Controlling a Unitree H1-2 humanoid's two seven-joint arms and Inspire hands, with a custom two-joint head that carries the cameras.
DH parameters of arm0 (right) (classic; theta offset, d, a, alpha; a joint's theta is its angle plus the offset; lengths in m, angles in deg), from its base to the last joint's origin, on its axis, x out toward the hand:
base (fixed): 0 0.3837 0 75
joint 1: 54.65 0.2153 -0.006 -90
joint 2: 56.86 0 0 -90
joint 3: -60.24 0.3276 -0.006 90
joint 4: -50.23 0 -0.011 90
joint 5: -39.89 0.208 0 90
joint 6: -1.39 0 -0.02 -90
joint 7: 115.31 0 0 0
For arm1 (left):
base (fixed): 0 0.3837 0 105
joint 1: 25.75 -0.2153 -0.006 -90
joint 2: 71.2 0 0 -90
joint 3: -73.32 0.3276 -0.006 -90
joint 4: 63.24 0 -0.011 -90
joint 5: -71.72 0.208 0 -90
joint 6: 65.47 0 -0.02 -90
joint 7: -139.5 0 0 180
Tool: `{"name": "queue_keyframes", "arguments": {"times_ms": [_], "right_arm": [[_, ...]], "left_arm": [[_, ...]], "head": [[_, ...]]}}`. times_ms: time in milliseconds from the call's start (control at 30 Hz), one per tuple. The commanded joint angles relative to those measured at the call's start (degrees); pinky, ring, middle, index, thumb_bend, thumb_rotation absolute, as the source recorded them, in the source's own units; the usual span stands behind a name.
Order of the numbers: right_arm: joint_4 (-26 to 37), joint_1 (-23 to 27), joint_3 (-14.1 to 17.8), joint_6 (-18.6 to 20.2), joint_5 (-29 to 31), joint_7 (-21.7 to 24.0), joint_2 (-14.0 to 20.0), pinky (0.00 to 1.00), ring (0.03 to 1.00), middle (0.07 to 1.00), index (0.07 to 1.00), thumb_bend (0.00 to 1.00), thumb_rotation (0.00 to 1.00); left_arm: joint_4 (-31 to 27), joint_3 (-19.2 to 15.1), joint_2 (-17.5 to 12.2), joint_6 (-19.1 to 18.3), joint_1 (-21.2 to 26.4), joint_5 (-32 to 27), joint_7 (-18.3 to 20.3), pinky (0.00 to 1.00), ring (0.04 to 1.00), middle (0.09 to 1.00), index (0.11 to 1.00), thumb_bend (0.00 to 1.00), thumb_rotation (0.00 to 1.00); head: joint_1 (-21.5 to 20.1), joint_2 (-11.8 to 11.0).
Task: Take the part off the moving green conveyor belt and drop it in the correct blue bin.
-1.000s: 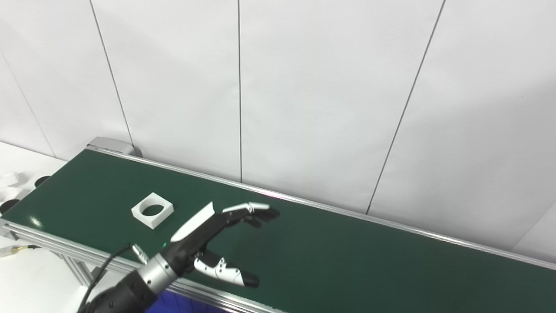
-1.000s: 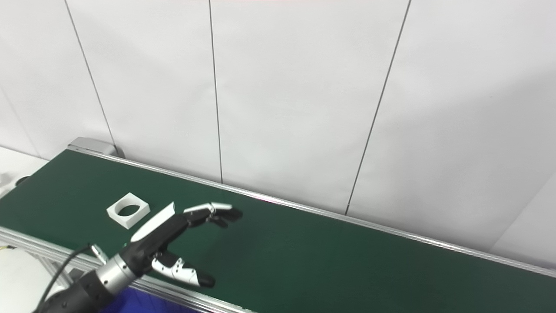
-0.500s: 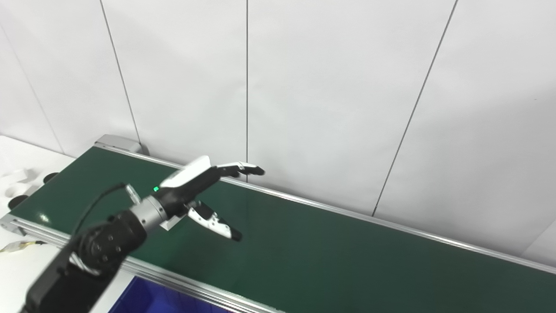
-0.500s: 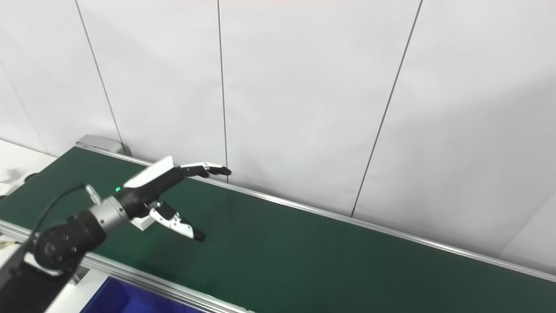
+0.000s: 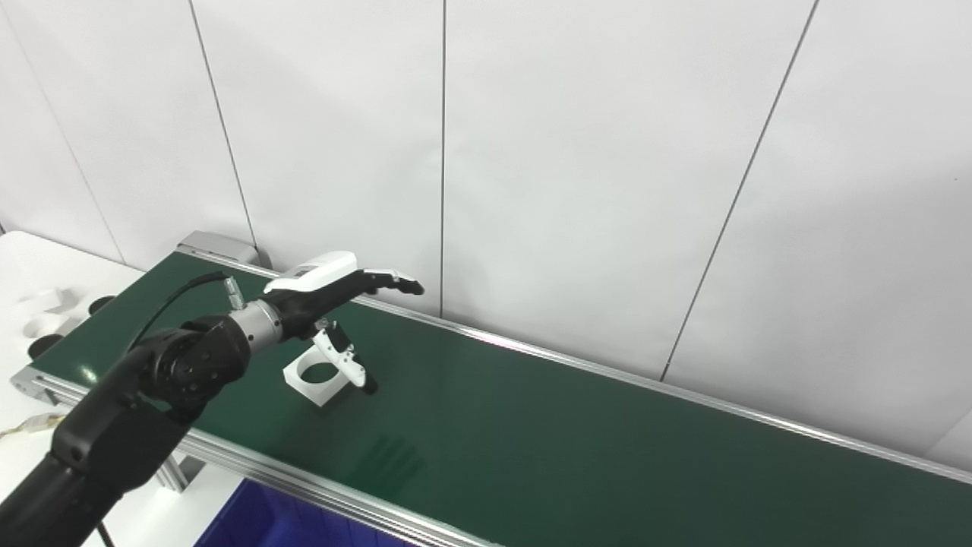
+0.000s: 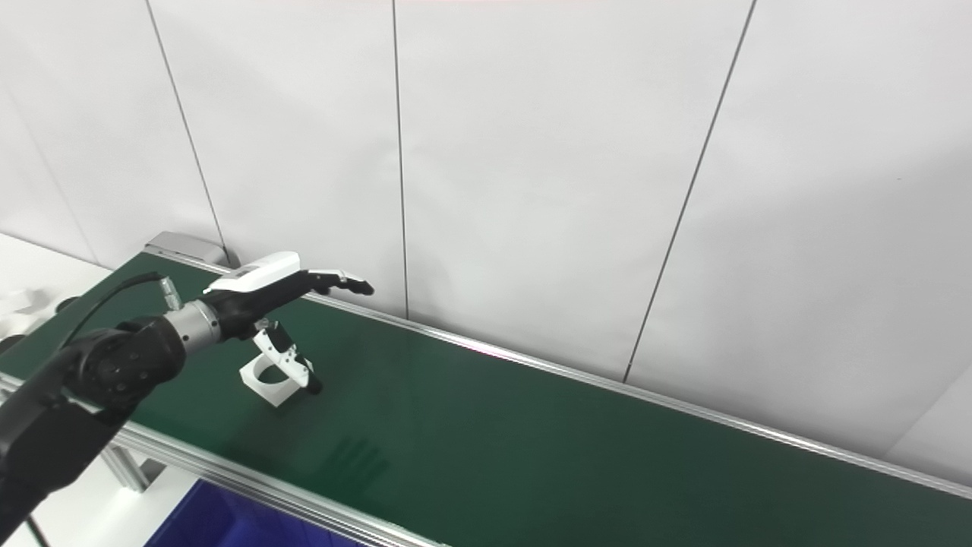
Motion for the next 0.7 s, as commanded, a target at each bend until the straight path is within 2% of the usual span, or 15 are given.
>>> {"name": "queue_keyframes", "arguments": {"times_ms": [0, 133, 267, 433, 667], "right_arm": [[1.5, 0.0, 0.2, -3.4, 0.4, 0.4, -0.2, 0.75, 0.836, 0.883, 0.949, 0.55, 0.76], [1.7, 0.0, 0.2, -3.4, 0.6, 0.6, -0.2, 0.76, 0.840, 0.884, 0.950, 0.56, 0.77], [1.7, -0.1, 0.2, -3.3, 0.8, 0.6, -0.3, 0.76, 0.841, 0.885, 0.951, 0.55, 0.78], [2.1, -0.3, 0.2, -3.2, 0.8, 0.7, -0.4, 0.76, 0.842, 0.888, 0.953, 0.55, 0.79], [2.1, -0.4, 0.1, -3.3, 0.6, 0.5, -0.6, 0.75, 0.837, 0.883, 0.950, 0.54, 0.80]], "left_arm": [[1.2, 0.3, -2.6, 2.3, 2.9, 2.3, -1.4, 0.81, 0.855, 0.848, 0.847, 0.95, 0.03], [4.8, 1.6, -3.0, 4.7, 4.0, 4.7, -2.8, 0.77, 0.804, 0.814, 0.850, 0.96, 0.00], [7.5, 3.4, -2.9, 5.3, 4.8, 8.1, -3.5, 0.76, 0.800, 0.832, 0.860, 0.96, 0.00], [11.7, 5.8, -2.7, 8.5, 5.9, 12.8, -6.5, 0.74, 0.808, 0.851, 0.861, 0.97, 0.00], [15.5, 9.1, -1.5, 8.4, 6.4, 17.9, -8.7, 0.74, 0.825, 0.866, 0.866, 0.96, 0.00]], "head": [[0.0, 0.2], [0.1, 0.2], [0.1, 0.2], [0.3, 0.5], [0.2, 0.7]]}}
